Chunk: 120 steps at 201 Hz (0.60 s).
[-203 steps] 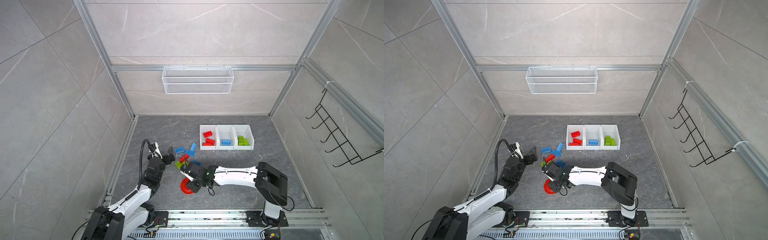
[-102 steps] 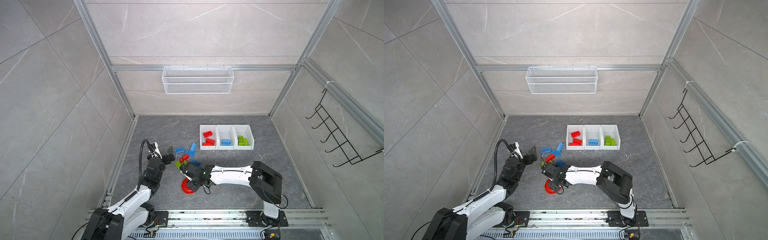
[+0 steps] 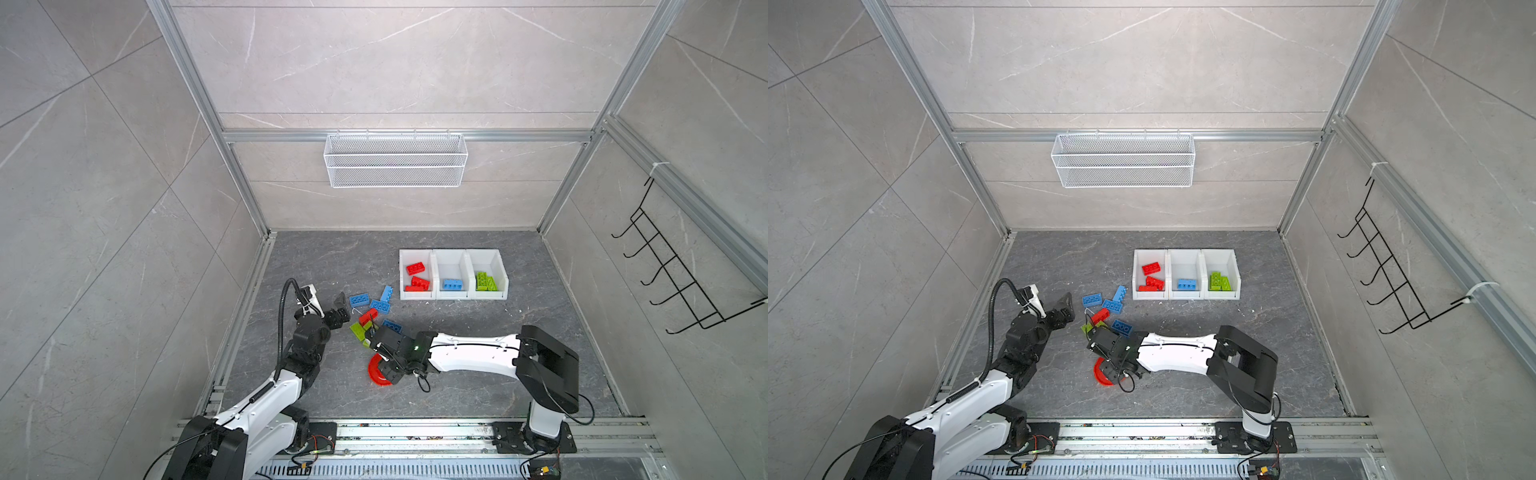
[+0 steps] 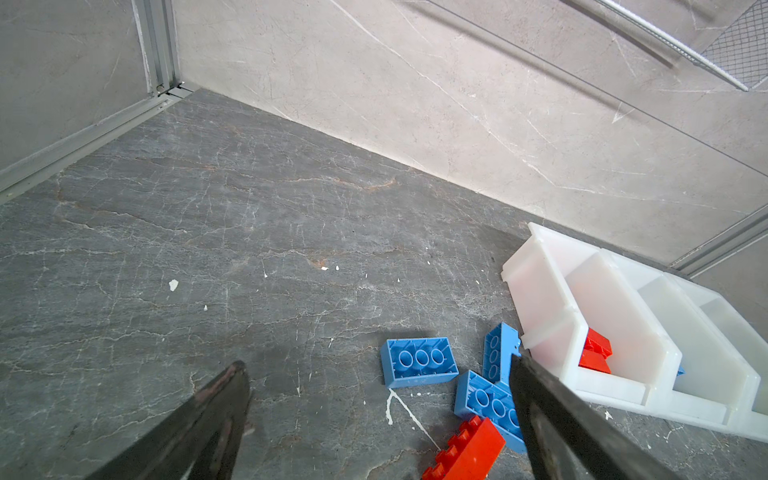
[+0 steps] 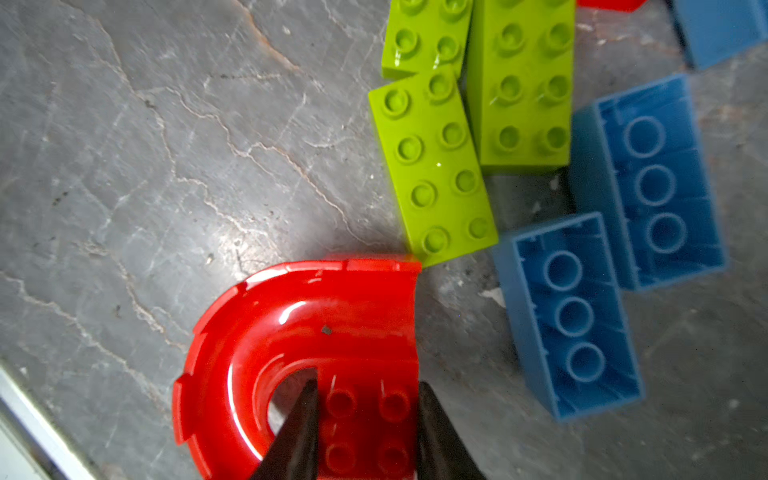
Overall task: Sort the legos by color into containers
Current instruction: 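Lower the right gripper onto the red arch and grasp it, then carry the red arch into the red compartment and open the right gripper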
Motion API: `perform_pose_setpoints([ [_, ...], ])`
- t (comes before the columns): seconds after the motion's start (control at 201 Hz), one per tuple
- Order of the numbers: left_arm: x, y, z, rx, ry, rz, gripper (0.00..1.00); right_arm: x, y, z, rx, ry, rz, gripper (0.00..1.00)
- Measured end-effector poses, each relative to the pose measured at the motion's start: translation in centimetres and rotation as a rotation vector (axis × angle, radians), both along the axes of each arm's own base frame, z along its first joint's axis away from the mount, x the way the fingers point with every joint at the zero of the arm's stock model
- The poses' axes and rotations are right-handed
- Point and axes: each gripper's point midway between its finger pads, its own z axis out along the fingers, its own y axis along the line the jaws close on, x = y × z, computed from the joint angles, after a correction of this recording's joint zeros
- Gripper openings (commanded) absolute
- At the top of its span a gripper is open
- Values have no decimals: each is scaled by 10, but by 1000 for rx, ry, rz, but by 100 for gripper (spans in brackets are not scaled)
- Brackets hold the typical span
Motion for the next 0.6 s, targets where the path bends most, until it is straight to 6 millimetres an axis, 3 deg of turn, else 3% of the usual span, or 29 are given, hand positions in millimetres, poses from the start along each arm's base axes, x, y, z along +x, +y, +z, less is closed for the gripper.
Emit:
perform_pose_setpoints([
  [0.134,0,1,-1,0,3,2,100,5,-7,19,40,-19,-22,23],
  [0.264,0,1,-1,0,4,1,100,27,-20,38,90,-25,-83,22],
  [0.597,2,-6,-14,7,45,-30,100,146,-82,106,239,-103,-351,21],
])
